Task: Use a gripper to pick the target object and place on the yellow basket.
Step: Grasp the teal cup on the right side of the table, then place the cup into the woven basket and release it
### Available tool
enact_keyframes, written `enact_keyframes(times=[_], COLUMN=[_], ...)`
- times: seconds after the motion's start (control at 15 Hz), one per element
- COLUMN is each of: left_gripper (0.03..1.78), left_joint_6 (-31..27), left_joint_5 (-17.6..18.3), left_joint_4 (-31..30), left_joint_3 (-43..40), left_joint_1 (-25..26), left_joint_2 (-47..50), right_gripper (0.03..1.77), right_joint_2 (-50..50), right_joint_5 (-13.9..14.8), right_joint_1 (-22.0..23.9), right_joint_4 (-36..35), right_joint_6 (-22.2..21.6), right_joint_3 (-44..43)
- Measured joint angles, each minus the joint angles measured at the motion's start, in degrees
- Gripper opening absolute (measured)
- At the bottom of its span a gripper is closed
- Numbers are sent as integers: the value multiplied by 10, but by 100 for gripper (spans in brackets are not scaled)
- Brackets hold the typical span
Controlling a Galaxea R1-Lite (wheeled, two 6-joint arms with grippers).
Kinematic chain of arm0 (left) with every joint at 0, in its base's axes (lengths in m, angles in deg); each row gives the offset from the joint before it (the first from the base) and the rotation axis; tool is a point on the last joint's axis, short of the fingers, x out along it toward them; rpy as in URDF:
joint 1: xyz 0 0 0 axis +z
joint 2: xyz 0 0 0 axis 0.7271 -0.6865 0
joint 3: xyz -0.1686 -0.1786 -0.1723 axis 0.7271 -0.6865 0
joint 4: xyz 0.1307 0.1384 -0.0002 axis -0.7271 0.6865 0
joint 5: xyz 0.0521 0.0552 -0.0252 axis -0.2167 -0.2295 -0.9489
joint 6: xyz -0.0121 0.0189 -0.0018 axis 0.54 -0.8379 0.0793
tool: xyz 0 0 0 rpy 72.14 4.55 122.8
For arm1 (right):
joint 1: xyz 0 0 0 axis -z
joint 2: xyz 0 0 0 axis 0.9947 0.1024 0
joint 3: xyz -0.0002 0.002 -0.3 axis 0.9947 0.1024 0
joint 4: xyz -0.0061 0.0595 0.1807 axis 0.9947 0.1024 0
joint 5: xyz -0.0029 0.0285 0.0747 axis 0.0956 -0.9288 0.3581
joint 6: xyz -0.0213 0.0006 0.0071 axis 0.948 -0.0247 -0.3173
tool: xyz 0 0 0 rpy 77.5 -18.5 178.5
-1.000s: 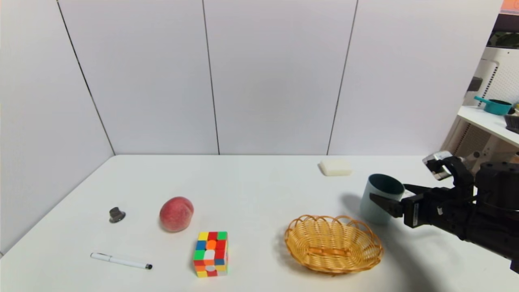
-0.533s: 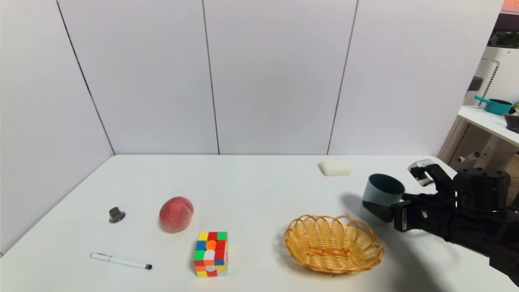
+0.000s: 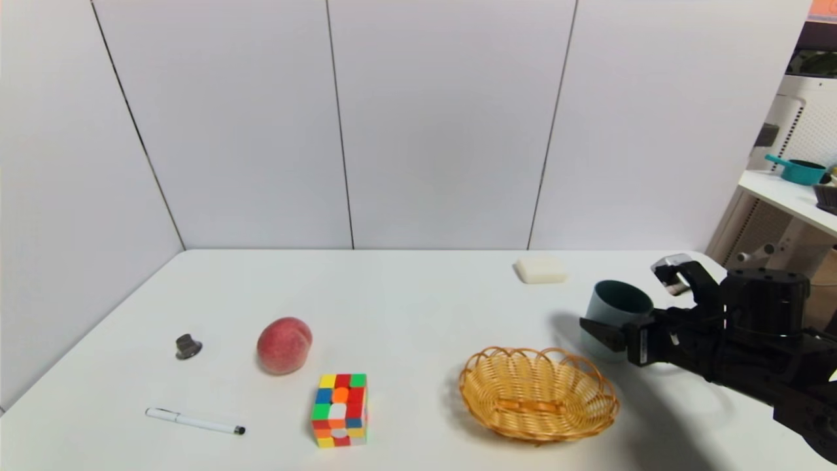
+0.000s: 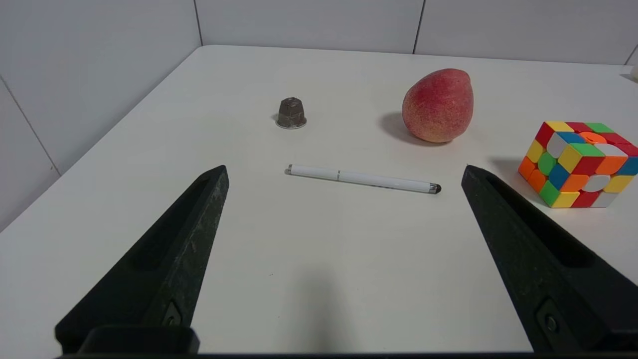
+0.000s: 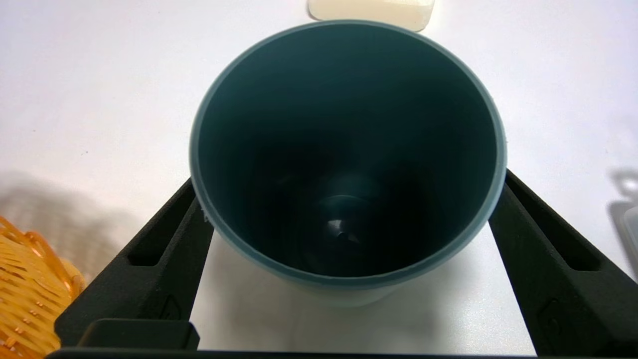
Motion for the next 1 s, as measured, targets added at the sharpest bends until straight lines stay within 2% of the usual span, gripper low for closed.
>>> enact_keyframes(times=[0.47,0.67,0.73,1.0], left_gripper=[169,169,169,169], left_joint_6=[0,0,0,0], left_joint_5=[0,0,0,0], left_joint_4=[0,0,0,0], left_joint_3=[0,0,0,0], left_joint_1=[0,0,0,0], left_joint_2=[0,0,0,0], right_gripper=[169,125,118,116], right_joint_2=[17,21,21,19], right_joint_5=[0,0,0,1], right_joint_1=[0,0,0,0], right_joint_4=[-1,0,0,1], right_joint_6=[-1,-1,-1,-1], right_joint_3=[-21,-25,-26,-26])
